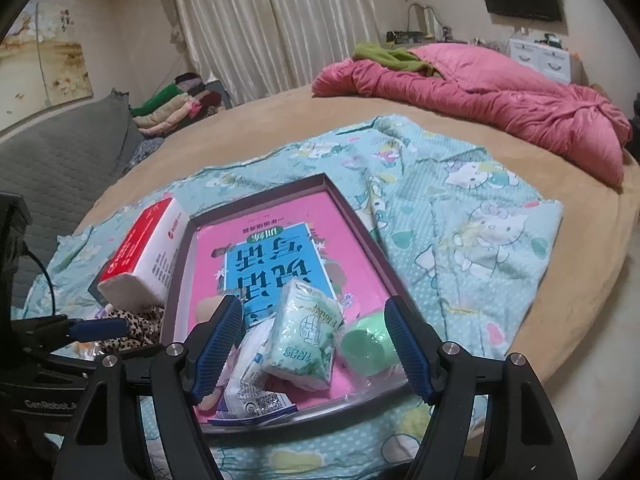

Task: Organize soft objects
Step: 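Withdraw both tools and move the left tool toward another wrapped pack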

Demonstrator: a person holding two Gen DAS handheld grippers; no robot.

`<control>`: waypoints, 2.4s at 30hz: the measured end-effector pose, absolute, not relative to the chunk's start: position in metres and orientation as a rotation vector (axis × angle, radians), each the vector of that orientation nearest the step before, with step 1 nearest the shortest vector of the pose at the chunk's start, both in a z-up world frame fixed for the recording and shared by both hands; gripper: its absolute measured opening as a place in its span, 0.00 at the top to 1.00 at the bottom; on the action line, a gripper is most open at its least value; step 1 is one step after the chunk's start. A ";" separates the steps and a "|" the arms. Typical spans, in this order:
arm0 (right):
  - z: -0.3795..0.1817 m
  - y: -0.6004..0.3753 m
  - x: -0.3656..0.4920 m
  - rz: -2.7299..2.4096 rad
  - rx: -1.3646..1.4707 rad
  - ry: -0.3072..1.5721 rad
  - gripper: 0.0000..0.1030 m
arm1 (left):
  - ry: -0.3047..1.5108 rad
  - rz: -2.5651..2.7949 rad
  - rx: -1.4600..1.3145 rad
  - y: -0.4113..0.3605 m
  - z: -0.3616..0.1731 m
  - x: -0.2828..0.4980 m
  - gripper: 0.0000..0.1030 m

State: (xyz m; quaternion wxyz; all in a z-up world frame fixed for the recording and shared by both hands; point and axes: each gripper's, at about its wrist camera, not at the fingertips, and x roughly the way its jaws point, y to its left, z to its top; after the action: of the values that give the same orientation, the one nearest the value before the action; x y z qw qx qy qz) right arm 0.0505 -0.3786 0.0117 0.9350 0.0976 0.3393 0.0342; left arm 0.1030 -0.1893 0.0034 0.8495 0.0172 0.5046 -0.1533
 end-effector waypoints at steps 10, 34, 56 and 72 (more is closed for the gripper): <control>0.030 -0.362 0.039 0.083 0.162 0.648 0.26 | 1.029 -0.301 0.025 -0.171 0.021 0.088 0.24; 0.107 -0.304 0.012 0.211 0.067 0.509 0.26 | 0.921 -0.178 -0.040 -0.092 0.073 0.055 0.23; 0.087 -0.234 0.019 0.334 -0.058 0.580 0.26 | 0.946 -0.053 -0.160 0.006 0.054 0.035 0.23; 0.017 -0.199 0.042 0.406 -0.225 0.741 0.26 | 1.097 -0.188 -0.122 -0.015 -0.023 0.037 0.17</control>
State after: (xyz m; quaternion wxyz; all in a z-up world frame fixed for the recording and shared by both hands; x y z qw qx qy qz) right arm 0.0420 -0.1985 0.0173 0.9060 -0.1088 0.3588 0.1966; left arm 0.0371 -0.0146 -0.0227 0.8473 -0.0581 0.5204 -0.0891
